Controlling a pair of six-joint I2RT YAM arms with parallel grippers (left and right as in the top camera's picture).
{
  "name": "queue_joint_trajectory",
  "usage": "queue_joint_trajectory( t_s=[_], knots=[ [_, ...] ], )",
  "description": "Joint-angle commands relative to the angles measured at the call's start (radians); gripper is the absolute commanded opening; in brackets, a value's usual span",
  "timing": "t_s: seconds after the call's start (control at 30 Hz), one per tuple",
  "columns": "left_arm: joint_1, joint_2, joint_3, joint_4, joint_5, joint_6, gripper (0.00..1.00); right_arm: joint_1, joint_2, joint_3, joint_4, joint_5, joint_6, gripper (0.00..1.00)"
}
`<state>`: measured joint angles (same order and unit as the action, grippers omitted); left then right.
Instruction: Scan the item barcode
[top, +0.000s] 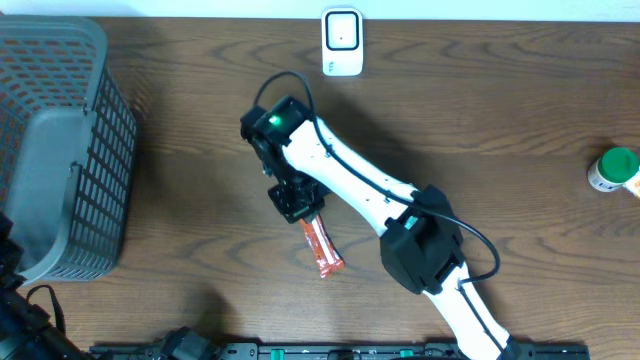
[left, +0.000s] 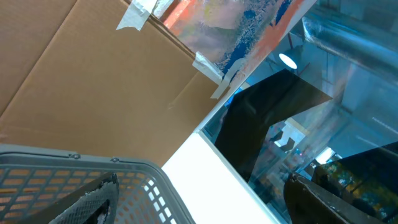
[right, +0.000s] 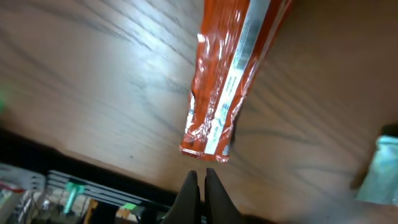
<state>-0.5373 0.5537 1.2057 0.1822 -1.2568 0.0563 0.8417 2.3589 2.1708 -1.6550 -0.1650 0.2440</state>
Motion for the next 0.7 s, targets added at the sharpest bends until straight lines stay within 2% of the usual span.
queue_joint_trajectory(
  t_s=[0.0,0.33,0.53,0.67],
  knots=[
    [0.004,-0.009,-0.007,0.002,-0.012,0.013,0.85,0.042,0.001,-0.116,0.030,-0.007,0.034,0.01],
    [0.004,-0.009,-0.007,0.002,-0.012,0.013,0.85,0.075,0.001,-0.393,0.255,-0.013,0.074,0.01],
    [0.004,-0.009,-0.007,0.002,-0.012,0.013,0.85,0.074,0.001,-0.375,0.314,0.087,0.056,0.01],
    [0.004,-0.009,-0.007,0.002,-0.012,0.013,0.85,0.068,0.001,-0.287,0.287,0.087,0.012,0.01]
  ],
)
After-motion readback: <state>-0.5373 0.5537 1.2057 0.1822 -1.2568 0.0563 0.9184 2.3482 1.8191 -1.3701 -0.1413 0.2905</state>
